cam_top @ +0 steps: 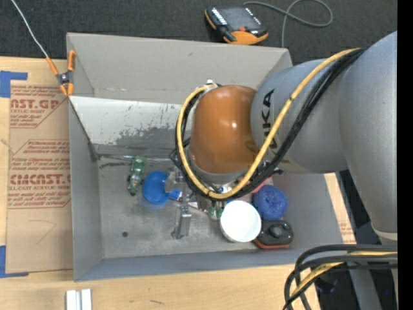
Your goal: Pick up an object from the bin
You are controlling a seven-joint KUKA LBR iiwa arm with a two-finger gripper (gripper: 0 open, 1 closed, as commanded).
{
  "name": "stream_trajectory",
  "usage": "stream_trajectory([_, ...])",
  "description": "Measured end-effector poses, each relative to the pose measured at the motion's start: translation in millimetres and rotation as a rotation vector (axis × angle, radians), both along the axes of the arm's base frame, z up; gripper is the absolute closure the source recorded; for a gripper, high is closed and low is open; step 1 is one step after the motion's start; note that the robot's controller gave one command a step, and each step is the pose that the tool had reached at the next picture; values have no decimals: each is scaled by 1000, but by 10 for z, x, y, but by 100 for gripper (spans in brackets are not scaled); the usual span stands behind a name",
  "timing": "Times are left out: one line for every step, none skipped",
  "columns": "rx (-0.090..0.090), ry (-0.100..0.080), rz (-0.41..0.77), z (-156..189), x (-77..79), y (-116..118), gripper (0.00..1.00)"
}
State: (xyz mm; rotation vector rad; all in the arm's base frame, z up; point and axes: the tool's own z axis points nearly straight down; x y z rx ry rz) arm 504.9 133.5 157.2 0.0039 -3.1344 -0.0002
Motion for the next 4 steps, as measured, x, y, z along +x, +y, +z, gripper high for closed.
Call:
stream_trajectory([1, -7, 134, 148, 772, -282, 0])
stream_trajectory([2, -6, 261, -900, 487, -460, 0])
stream_trajectory([1, -2, 300, -872, 29, -918, 0])
stream_trajectory([4, -7, 302, -867, 50, -884, 100])
